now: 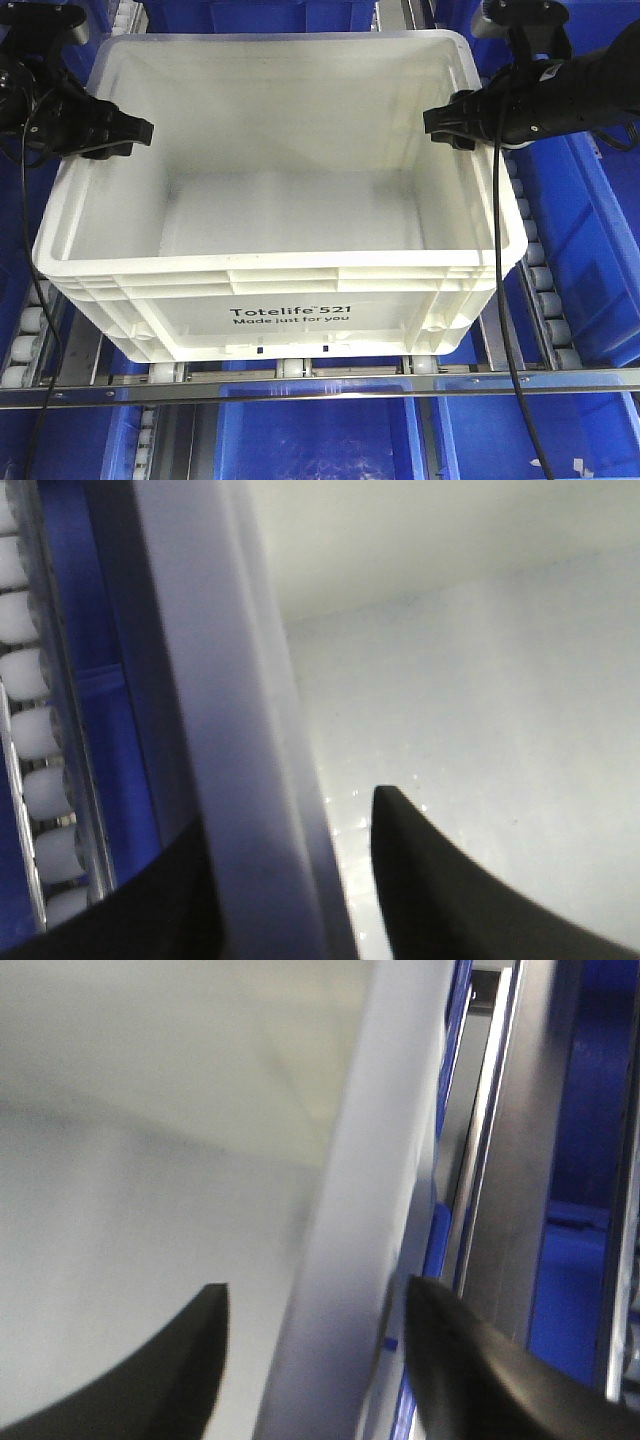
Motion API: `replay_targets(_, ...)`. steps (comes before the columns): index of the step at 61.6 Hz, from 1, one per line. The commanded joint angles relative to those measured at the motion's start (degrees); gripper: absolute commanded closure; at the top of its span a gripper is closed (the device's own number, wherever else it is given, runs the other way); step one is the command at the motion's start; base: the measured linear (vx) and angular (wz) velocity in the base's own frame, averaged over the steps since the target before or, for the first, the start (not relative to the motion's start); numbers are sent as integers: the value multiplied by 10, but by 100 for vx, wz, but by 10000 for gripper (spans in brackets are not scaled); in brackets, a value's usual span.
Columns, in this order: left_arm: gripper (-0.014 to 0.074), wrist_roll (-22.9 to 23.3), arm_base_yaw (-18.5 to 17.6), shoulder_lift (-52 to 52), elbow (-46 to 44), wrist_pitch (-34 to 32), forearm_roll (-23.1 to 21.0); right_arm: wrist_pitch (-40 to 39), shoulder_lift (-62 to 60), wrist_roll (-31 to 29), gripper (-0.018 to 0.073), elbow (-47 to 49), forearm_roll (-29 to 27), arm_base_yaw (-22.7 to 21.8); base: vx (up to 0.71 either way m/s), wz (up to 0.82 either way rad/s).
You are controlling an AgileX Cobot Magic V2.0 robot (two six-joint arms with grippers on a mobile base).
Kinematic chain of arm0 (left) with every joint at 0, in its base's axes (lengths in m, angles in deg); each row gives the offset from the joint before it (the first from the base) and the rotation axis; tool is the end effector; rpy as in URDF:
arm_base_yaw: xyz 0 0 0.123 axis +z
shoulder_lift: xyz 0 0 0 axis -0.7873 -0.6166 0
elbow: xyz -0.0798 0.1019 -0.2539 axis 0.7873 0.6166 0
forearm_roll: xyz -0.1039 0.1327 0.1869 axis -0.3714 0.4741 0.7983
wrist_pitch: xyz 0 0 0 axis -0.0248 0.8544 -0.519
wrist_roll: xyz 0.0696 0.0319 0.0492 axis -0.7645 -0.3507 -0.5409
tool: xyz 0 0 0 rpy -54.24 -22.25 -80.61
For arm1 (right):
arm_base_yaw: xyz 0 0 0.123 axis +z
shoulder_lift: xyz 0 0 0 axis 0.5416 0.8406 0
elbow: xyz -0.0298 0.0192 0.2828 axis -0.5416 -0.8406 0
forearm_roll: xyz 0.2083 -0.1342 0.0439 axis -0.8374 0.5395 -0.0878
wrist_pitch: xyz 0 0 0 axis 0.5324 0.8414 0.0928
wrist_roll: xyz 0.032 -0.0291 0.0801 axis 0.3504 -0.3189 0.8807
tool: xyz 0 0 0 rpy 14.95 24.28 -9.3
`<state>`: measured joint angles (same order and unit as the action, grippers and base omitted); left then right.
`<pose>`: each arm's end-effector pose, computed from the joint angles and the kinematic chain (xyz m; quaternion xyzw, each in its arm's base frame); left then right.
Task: Move bin from left to right shelf
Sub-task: 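Push the crate forward and lower it onto the rollers, then open both grippers and lift them off the crate rims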
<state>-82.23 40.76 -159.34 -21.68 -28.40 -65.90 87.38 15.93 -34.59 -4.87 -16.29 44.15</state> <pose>0.3279 -0.0718 0.3084 0.0954 0.9449 -0.0693 0.3053 0.3445 0.0865 0.2952 -0.1047 0.9120 0.1330 0.3737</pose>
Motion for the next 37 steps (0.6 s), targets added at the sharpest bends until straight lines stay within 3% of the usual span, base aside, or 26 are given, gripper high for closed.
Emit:
replay_targets(1, 226, -2, -4, 20, -18, -34, -16, -37, -21, -10, 44, 19, -20, -1, 0, 0)
replay_targets(10, 210, -2, -4, 27, -18, -33, -16, -29, -31, -10, -34, 19, -26, -1, 0, 0)
replay_targets(37, 210, -2, -4, 74, -19, -35, -3, -9, -117, -8, -34, 19, -24, -1, 0, 0)
